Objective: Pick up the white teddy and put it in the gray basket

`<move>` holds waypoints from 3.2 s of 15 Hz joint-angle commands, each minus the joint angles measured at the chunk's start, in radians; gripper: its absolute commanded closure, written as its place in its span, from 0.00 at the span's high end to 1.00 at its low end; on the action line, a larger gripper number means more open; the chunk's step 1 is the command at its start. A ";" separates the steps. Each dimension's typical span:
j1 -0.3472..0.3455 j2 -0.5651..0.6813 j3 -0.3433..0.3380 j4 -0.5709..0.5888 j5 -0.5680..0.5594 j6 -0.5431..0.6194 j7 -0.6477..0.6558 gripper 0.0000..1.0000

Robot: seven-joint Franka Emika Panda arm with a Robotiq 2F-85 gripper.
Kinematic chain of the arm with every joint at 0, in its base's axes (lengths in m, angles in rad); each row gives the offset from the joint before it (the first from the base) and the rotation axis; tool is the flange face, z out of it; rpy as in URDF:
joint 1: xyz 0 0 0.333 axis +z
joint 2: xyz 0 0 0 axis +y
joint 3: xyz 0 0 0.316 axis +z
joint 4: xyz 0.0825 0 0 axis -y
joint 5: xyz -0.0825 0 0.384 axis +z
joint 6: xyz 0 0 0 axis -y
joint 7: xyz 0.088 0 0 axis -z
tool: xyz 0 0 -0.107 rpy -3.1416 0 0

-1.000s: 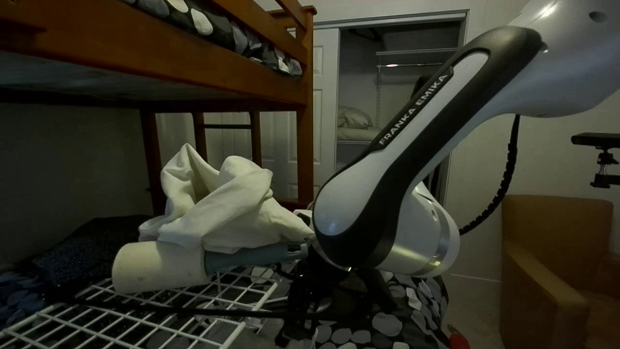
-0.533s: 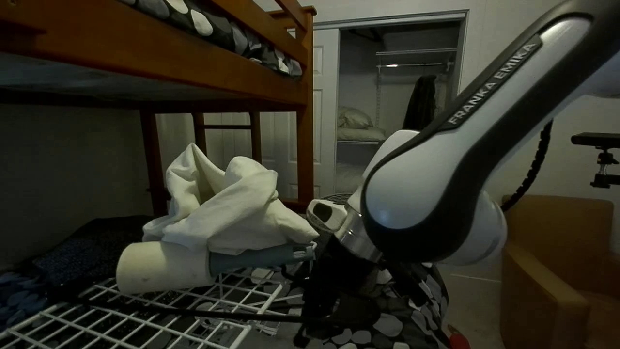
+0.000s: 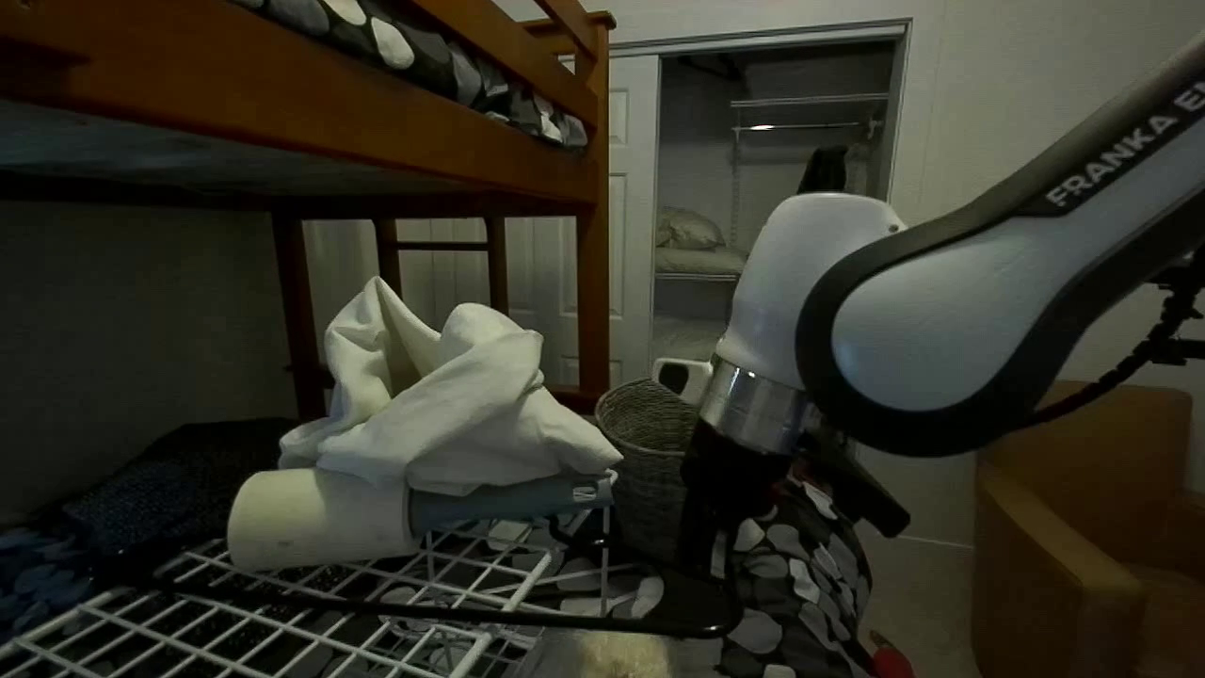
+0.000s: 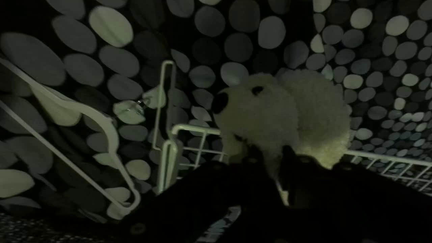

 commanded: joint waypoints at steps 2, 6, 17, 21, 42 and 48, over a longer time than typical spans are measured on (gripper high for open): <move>-0.130 -0.268 0.067 -0.023 -0.131 -0.240 0.306 0.04; -0.046 -0.255 -0.024 -0.012 -0.168 -0.266 0.355 0.14; -0.246 -0.503 -0.091 -0.016 -0.470 -0.481 0.688 0.04; -0.235 -0.480 -0.104 -0.004 -0.461 -0.478 0.665 0.04; -0.111 0.015 -0.715 0.324 -0.226 0.169 0.135 0.04; 0.021 0.094 -0.823 0.397 -0.057 0.135 0.044 0.54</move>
